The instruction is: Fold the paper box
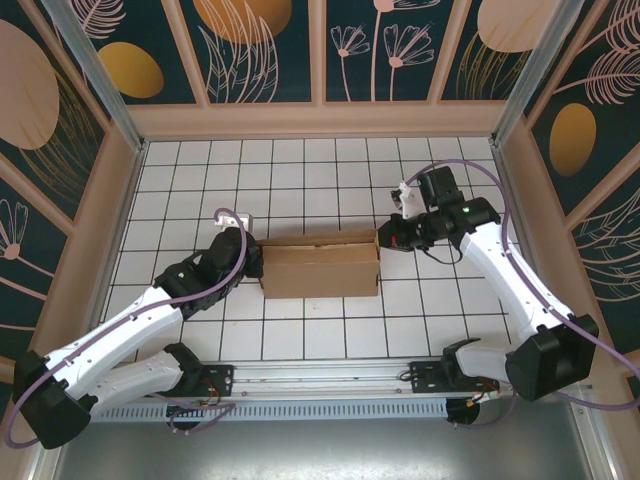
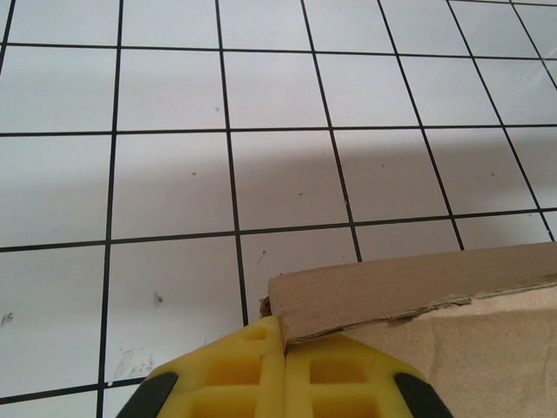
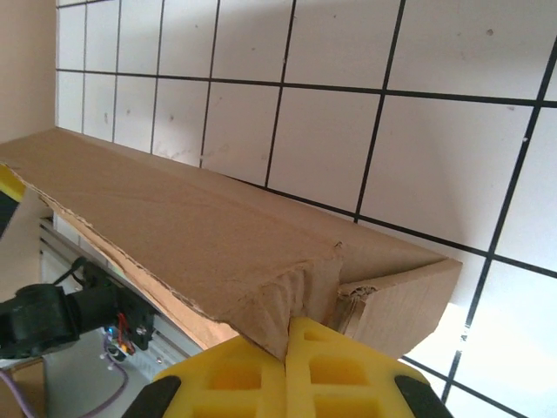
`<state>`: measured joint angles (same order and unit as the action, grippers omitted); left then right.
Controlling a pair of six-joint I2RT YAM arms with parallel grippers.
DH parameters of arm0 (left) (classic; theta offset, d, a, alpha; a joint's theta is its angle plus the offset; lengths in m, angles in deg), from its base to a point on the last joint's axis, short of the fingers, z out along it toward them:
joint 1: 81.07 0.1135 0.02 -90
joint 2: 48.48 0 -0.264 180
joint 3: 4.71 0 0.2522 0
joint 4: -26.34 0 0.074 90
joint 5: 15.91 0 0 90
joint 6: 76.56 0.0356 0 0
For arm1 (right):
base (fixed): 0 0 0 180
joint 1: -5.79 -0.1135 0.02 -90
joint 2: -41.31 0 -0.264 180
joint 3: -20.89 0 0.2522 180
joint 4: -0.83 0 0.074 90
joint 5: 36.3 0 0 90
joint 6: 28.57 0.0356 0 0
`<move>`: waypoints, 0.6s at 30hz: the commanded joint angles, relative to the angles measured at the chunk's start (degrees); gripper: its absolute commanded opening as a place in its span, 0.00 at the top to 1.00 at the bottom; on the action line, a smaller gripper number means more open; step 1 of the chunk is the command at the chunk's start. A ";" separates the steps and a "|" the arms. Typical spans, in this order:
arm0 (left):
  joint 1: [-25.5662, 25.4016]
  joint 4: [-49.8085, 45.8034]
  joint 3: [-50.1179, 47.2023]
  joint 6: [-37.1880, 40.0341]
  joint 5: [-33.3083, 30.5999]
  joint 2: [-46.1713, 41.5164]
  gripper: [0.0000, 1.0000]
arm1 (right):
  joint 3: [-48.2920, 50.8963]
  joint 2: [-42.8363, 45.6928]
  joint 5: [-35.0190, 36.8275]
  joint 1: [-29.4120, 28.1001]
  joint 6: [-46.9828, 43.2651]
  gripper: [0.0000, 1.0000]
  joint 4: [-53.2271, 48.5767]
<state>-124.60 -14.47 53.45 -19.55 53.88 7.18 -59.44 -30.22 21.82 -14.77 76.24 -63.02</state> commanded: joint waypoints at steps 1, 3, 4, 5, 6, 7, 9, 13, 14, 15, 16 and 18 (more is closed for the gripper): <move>-0.33 -4.21 -1.07 1.02 0.55 0.06 1.00 | 0.53 1.34 -4.81 0.61 2.77 1.00 1.74; -0.32 -4.32 -1.07 1.00 0.46 0.06 1.00 | 1.02 1.39 -5.70 0.69 2.97 1.00 2.07; -0.30 -4.33 -1.07 1.00 0.43 0.01 1.00 | 1.24 1.61 -5.98 0.71 3.03 1.00 2.18; -0.31 -4.36 -1.07 1.04 0.42 -0.02 1.00 | 1.48 1.78 -6.08 0.78 3.03 1.00 2.25; -0.29 -4.33 -1.07 1.08 0.35 -0.07 1.00 | 1.60 1.89 -6.11 0.86 3.03 1.00 2.19; -0.33 -4.37 -1.05 1.09 0.29 -0.11 1.00 | 1.83 1.96 -6.41 0.93 3.08 1.00 2.23; -0.33 -4.37 -1.12 1.19 0.17 -0.03 1.00 | 2.55 2.42 -7.61 1.26 3.75 1.00 2.97; -0.31 -4.34 -1.07 1.25 0.17 0.06 1.00 | 3.02 2.86 -7.76 1.84 4.00 1.00 2.94; -0.29 -4.29 -1.07 1.32 0.05 0.06 1.00 | 3.19 3.03 -8.20 2.03 4.20 1.00 3.17; -0.33 -4.32 -1.07 1.35 0.04 0.02 1.00 | 3.36 3.19 -8.45 2.23 4.51 1.00 3.47; -0.33 -4.34 -1.07 1.35 -0.09 -0.02 1.00 | 3.37 3.16 -8.18 2.34 4.41 1.00 3.22; -0.32 -4.48 -1.07 1.35 -0.22 -0.20 1.00 | 2.82 3.05 -5.98 2.11 2.68 1.00 1.56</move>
<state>-124.60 -14.71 53.45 -19.51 53.62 7.07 -56.66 -28.60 16.75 -12.96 79.37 -61.14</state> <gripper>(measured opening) 0.051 0.053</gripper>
